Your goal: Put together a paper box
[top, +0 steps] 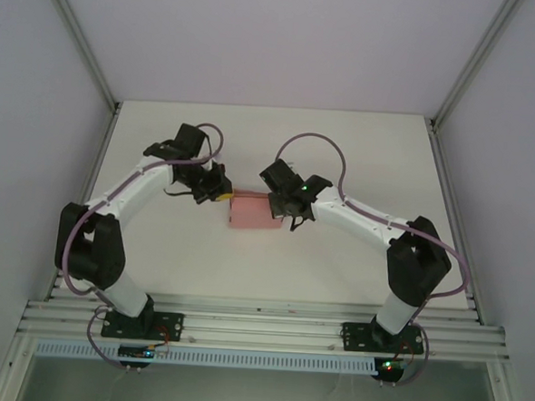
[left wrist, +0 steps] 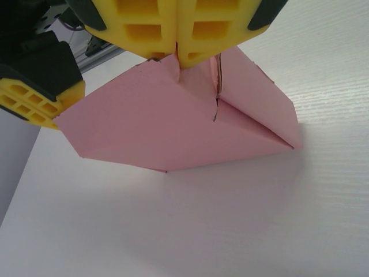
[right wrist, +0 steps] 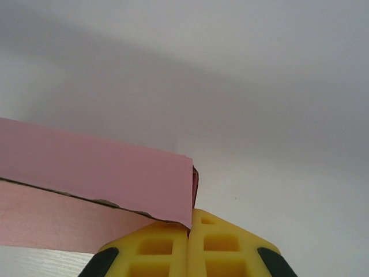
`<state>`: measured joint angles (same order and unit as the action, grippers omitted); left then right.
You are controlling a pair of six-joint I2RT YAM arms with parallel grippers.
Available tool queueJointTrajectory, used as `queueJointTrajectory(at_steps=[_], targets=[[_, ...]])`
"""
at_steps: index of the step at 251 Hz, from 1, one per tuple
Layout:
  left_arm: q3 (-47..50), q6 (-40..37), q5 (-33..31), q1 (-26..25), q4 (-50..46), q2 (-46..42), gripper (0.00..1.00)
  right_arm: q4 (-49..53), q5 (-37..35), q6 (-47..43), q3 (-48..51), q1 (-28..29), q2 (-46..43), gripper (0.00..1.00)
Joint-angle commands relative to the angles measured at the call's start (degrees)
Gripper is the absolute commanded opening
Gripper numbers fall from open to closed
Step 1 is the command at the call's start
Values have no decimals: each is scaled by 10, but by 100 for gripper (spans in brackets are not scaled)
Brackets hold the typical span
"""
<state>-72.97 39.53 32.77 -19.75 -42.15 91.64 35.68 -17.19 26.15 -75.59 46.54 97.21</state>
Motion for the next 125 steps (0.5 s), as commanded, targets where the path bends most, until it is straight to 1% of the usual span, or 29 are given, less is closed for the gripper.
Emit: queueJointTrajectory(at_steps=[1,17,32,48,62,78,98,125], targets=[[-10,29,65,-3,28,6,0,26,56,1,18,5,29,0],[-19,30,74,-2,21,15,0,27,58,2,15,5,32,0],[-38,4,68,-2,1,25,0,27,58,0,12,5,33,0],[-49,-32,36,-4,-26,25,0,26,53,0,15,4,31,0],[-49,-64,-15,-6,-47,20,0,19,48,2,22,3,27,0],[-27,-110,-25,-13,-41,11,0,4,42,1,33,2,21,0],[18,-130,-48,-28,-17,-1,0,-8,43,-2,48,3,15,0],[57,-145,-104,-58,-1,-2,0,-57,46,-12,69,7,3,0]])
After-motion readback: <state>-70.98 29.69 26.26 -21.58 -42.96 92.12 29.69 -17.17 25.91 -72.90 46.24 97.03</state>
